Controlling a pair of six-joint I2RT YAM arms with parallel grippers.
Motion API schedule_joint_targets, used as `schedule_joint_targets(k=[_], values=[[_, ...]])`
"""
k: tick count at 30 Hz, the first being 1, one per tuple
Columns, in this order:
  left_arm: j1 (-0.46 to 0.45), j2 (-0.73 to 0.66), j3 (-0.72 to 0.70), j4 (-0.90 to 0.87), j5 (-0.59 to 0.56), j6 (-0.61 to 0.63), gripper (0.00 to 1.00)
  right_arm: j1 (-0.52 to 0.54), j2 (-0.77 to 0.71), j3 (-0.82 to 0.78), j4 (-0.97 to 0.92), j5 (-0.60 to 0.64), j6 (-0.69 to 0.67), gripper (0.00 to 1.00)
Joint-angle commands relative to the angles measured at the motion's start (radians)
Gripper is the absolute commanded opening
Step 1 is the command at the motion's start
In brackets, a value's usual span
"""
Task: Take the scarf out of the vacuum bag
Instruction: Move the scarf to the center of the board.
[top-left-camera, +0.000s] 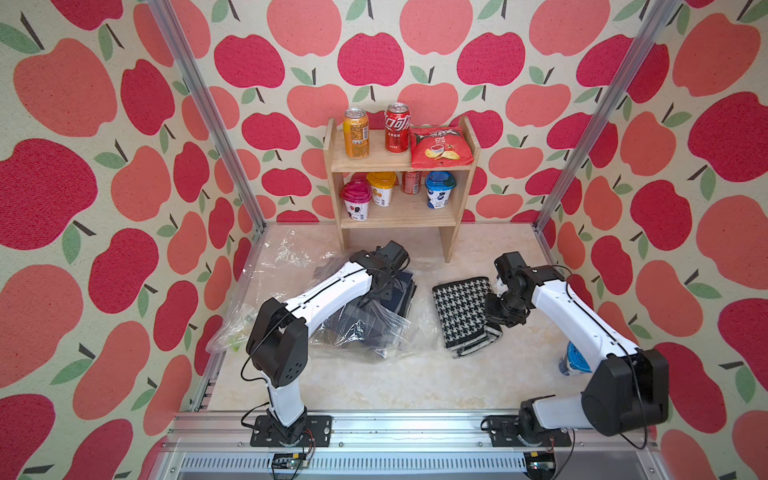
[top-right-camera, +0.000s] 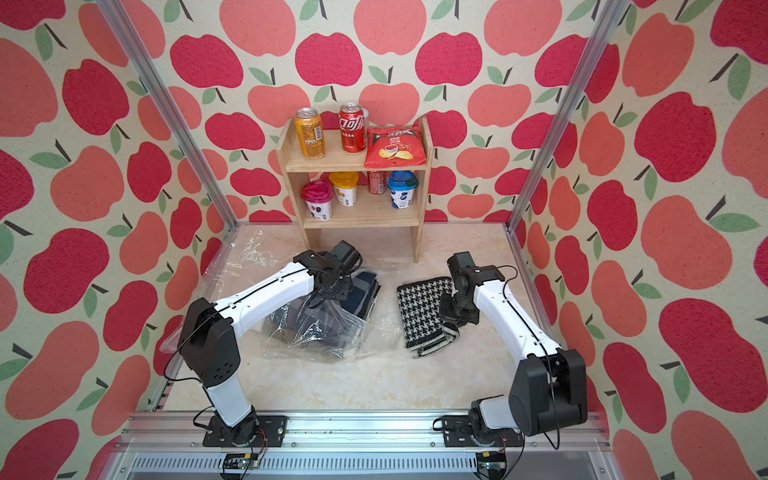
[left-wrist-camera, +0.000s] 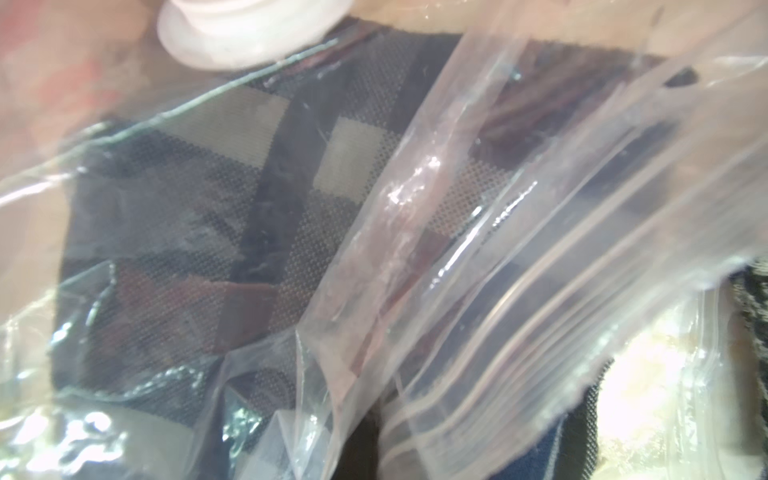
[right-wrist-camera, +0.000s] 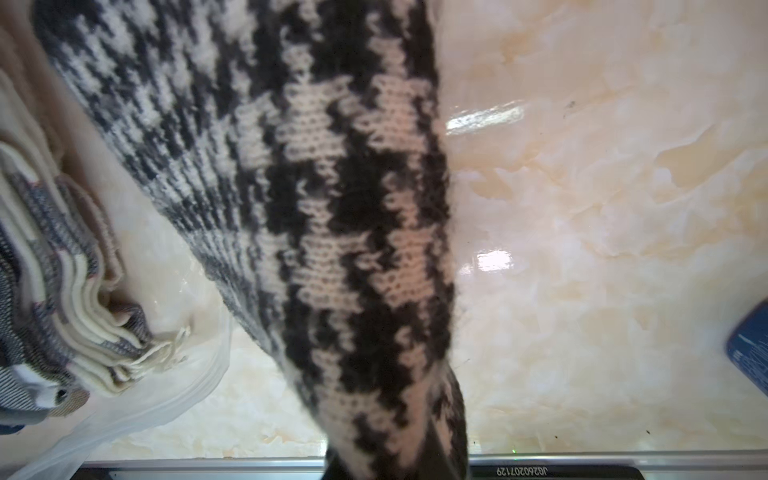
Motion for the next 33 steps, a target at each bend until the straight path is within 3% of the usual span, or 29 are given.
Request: schedule_joint_targets(k=[1, 10, 19, 33], values=[[-0.002, 0.014, 0.032, 0.012, 0.01, 0.036, 0.0, -0.056, 0.068, 0.012, -0.035, 0.052, -0.054, 0.0], [-0.002, -0.015, 0.039, 0.023, 0.032, 0.065, 0.0, -0.153, 0.261, 0.106, 0.005, 0.1, -0.098, 0.0], [-0.008, -0.104, 0.012, 0.074, 0.097, 0.089, 0.0, -0.217, 0.442, 0.219, 0.059, 0.055, -0.135, 0.0], [-0.058, -0.21, -0.082, 0.118, 0.096, 0.135, 0.0, -0.383, 0.579, 0.416, 0.074, -0.051, -0.15, 0.0]])
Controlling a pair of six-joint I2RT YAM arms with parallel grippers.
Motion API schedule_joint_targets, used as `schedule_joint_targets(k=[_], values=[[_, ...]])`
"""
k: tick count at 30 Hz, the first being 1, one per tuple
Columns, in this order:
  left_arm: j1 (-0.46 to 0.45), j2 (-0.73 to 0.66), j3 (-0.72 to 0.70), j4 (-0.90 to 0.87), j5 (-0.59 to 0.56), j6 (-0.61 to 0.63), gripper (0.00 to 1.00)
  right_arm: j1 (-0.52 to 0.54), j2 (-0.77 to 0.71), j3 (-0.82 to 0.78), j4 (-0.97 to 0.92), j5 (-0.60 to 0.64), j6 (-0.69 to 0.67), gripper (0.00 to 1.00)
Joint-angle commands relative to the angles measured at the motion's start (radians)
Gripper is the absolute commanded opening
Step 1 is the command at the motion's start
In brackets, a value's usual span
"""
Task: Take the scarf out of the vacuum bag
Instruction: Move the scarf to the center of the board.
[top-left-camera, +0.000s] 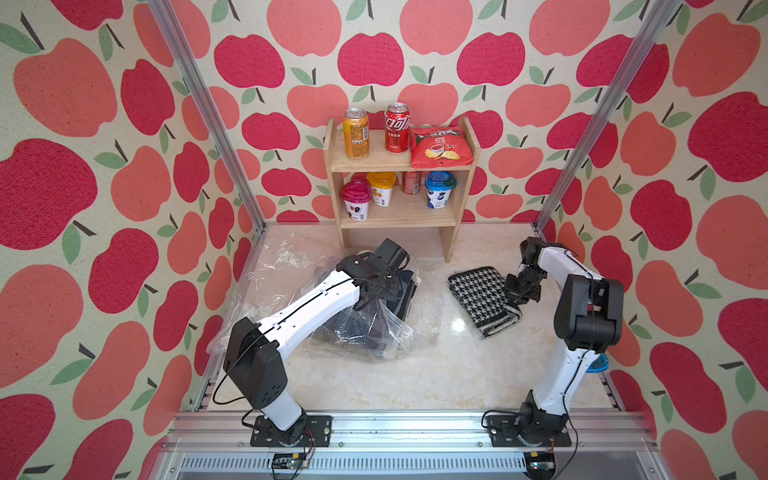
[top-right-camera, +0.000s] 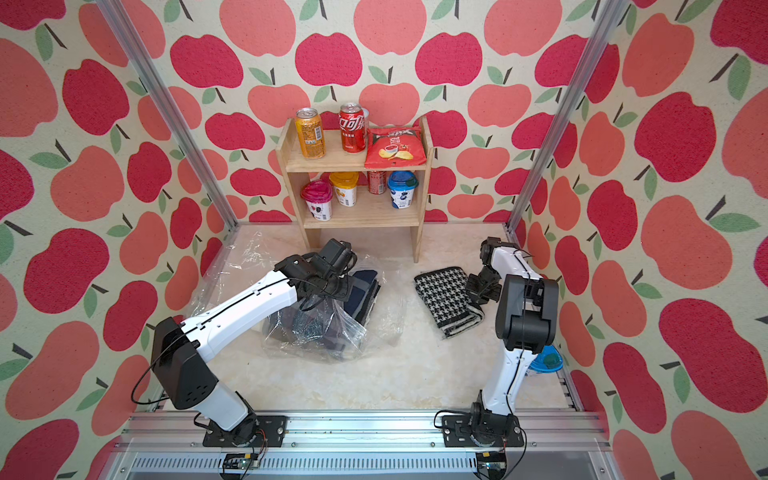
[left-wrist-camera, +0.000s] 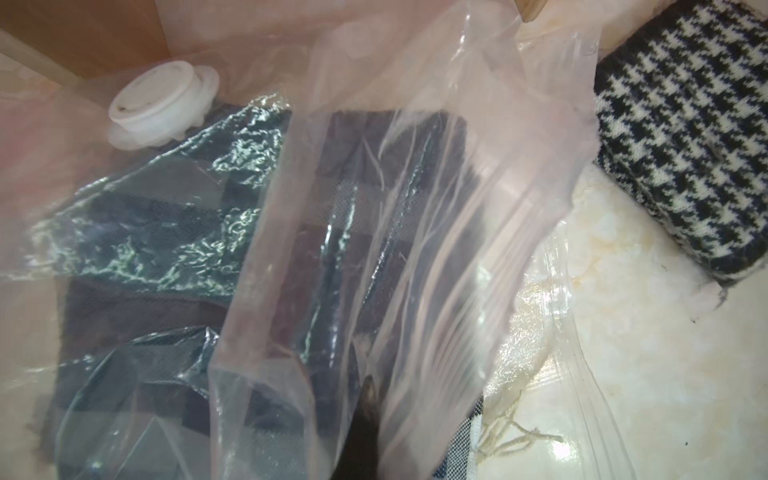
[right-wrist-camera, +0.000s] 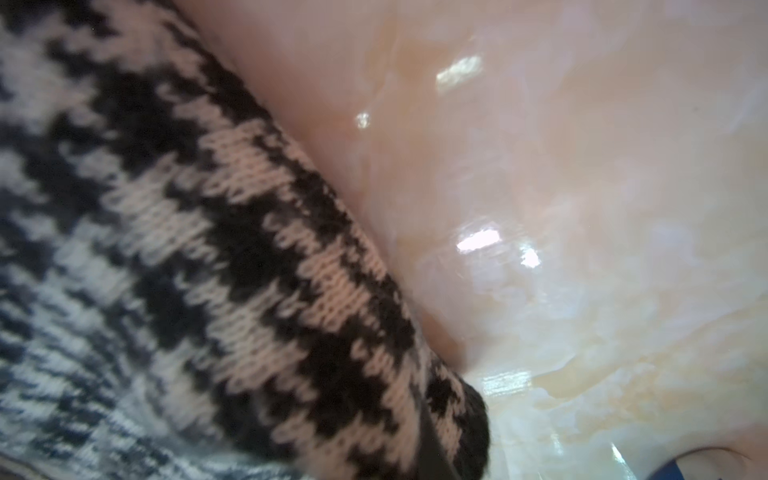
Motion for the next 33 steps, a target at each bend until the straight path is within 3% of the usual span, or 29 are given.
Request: schedule_joint_targets(k=[1, 9, 14, 19, 28, 33], values=[[-0.006, -0.031, -0.021, 0.019, 0.002, 0.022, 0.0, -0.053, 0.037, 0.062, 0.028, -0.048, -0.006, 0.0], [-0.018, -0.019, -0.017, 0.017, -0.004, 0.015, 0.0, -0.146, 0.039, 0.081, 0.144, -0.212, 0.133, 0.0], [-0.023, -0.01, -0.013, 0.017, -0.004, 0.015, 0.0, -0.178, -0.005, -0.013, 0.317, -0.359, 0.303, 0.0], [-0.024, -0.013, -0.015, 0.017, -0.008, 0.017, 0.0, -0.187, -0.076, -0.146, 0.528, -0.422, 0.493, 0.0], [-0.025, -0.02, -0.028, 0.019, -0.011, 0.015, 0.0, -0.199, -0.241, -0.511, 1.067, -0.438, 0.953, 0.0], [-0.027, -0.021, -0.035, 0.023, -0.009, 0.013, 0.0, -0.197, -0.276, -0.604, 1.264, -0.43, 1.099, 0.0]])
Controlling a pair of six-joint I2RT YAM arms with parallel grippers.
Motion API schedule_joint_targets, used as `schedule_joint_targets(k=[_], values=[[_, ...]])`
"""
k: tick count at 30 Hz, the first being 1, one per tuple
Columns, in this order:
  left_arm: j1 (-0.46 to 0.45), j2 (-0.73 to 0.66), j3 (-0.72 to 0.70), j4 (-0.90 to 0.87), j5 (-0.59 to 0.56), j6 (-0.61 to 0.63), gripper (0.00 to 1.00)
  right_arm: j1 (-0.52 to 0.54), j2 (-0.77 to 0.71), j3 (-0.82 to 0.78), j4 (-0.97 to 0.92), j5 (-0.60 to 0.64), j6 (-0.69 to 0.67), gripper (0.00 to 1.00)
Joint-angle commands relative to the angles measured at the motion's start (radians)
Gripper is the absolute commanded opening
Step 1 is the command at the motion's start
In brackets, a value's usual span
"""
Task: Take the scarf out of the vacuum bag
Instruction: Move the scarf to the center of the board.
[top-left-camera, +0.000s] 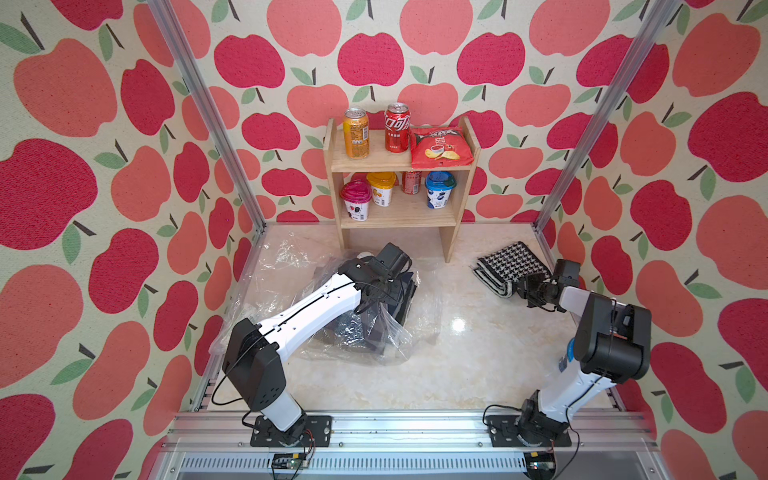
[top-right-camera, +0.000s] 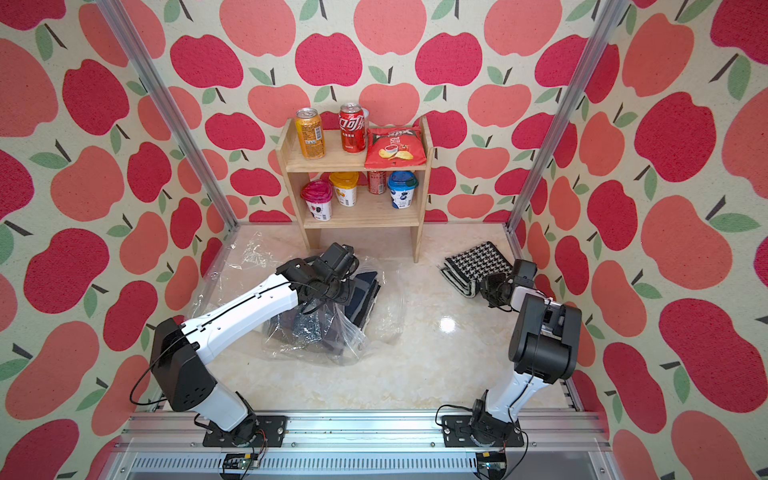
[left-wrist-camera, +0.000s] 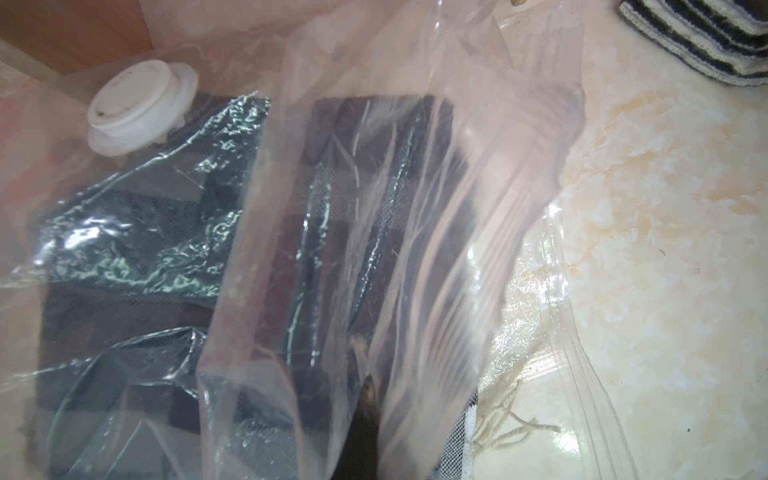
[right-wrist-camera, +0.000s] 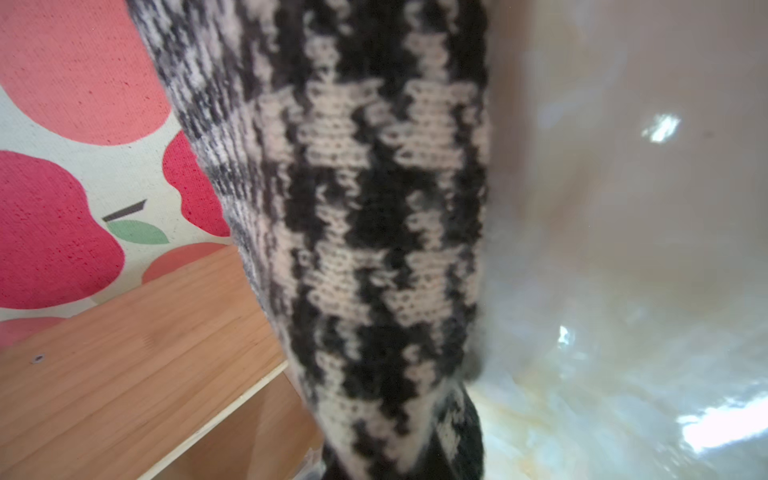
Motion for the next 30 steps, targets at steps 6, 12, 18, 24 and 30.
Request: schedule_joint_targets(k=[6, 12, 18, 24, 30], values=[[-0.008, -0.017, -0.02, 0.017, -0.005, 0.009, 0.0, -0.003, 0.008, -0.064, 0.424, -0.038, 0.308, 0.0], [-0.009, -0.025, -0.026, 0.015, -0.014, 0.002, 0.0, 0.012, 0.057, -0.009, 0.393, -0.061, 0.293, 0.0], [-0.009, -0.031, -0.029, 0.014, -0.017, 0.0, 0.0, 0.018, 0.037, 0.036, 0.231, -0.055, 0.216, 0.42], [-0.012, -0.032, -0.034, 0.019, -0.015, -0.003, 0.0, 0.042, -0.026, 0.058, 0.135, -0.085, 0.116, 0.84], [-0.015, -0.032, -0.045, 0.025, -0.012, -0.008, 0.0, 0.086, -0.139, 0.053, 0.004, -0.107, 0.002, 0.97]])
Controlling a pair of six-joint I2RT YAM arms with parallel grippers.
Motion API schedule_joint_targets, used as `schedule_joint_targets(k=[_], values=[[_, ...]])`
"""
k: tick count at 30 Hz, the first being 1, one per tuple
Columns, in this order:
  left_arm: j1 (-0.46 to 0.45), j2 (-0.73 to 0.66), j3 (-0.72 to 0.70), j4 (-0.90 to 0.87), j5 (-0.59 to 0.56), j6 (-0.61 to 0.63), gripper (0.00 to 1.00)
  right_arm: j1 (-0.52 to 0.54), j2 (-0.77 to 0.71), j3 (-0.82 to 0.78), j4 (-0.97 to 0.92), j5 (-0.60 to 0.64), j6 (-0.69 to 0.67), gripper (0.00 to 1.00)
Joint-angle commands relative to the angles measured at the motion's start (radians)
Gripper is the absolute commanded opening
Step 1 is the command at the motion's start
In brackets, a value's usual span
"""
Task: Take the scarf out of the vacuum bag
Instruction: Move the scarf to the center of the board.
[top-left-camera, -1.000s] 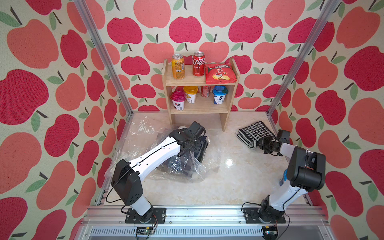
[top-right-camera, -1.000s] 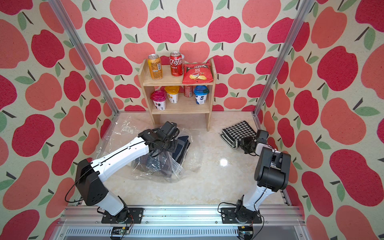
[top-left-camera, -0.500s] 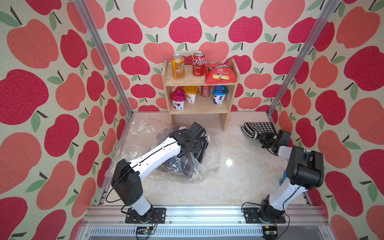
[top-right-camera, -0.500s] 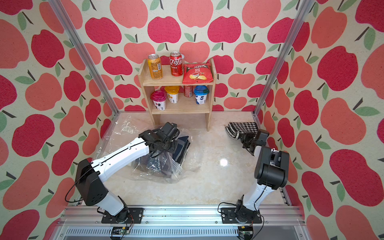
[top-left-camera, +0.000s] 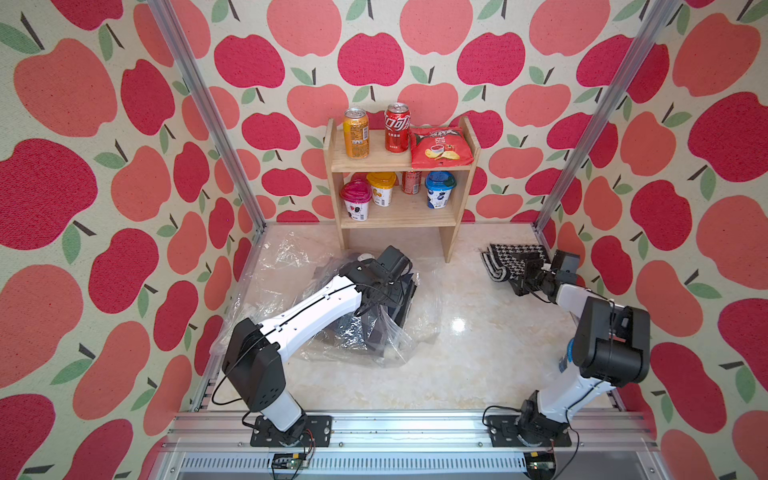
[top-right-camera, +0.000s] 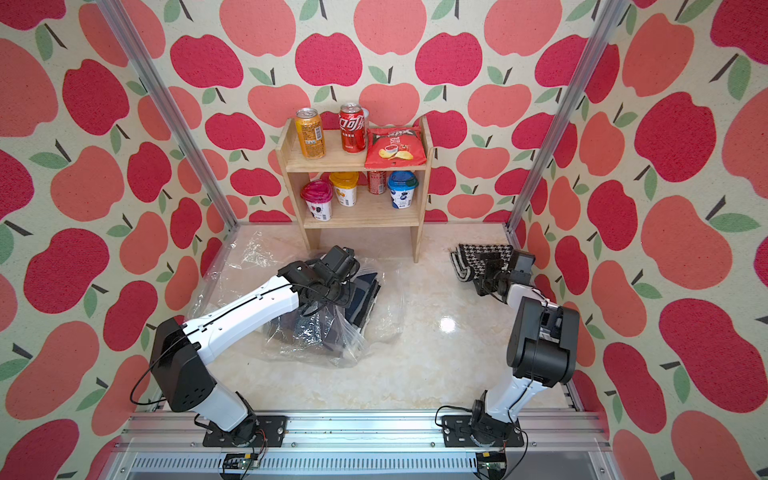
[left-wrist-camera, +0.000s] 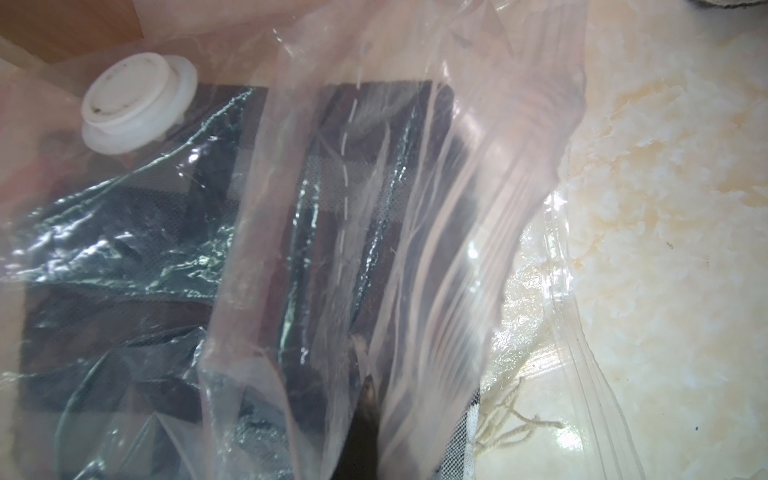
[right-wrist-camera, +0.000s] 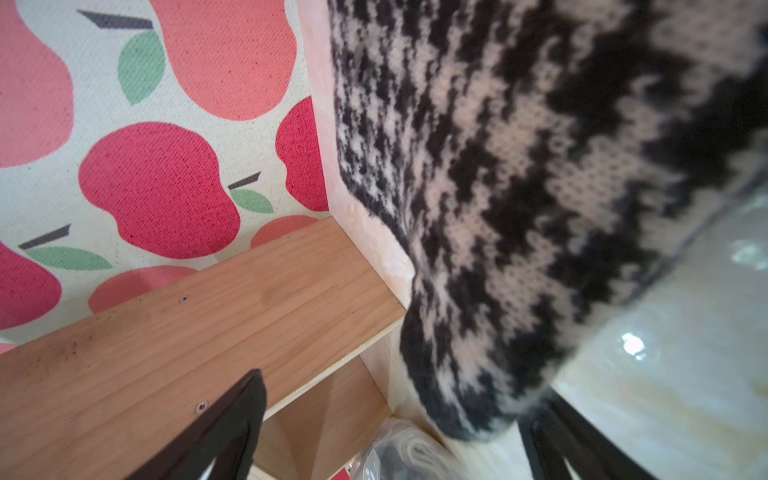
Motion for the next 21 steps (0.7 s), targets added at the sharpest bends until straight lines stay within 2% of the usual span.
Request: schedule_joint_targets(k=[1, 4, 8, 14, 21], values=[[-0.006, -0.029, -0.015, 0.009, -0.011, -0.005, 0.0, 0.022, -0.102, -0.022, -0.073, -0.039, -0.08, 1.0], [-0.007, -0.028, -0.016, 0.012, -0.01, -0.006, 0.0, 0.03, -0.174, -0.081, -0.067, -0.033, -0.086, 1.0], [-0.006, -0.022, -0.014, 0.015, -0.005, -0.003, 0.0, 0.047, -0.224, -0.074, -0.149, -0.022, -0.147, 1.0], [-0.004, -0.02, -0.013, 0.017, -0.014, 0.0, 0.0, 0.119, -0.262, 0.038, -0.379, 0.068, -0.303, 1.0], [0.012, -0.011, 0.005, 0.021, 0.002, 0.004, 0.0, 0.226, -0.236, 0.159, -0.589, 0.142, -0.348, 1.0]])
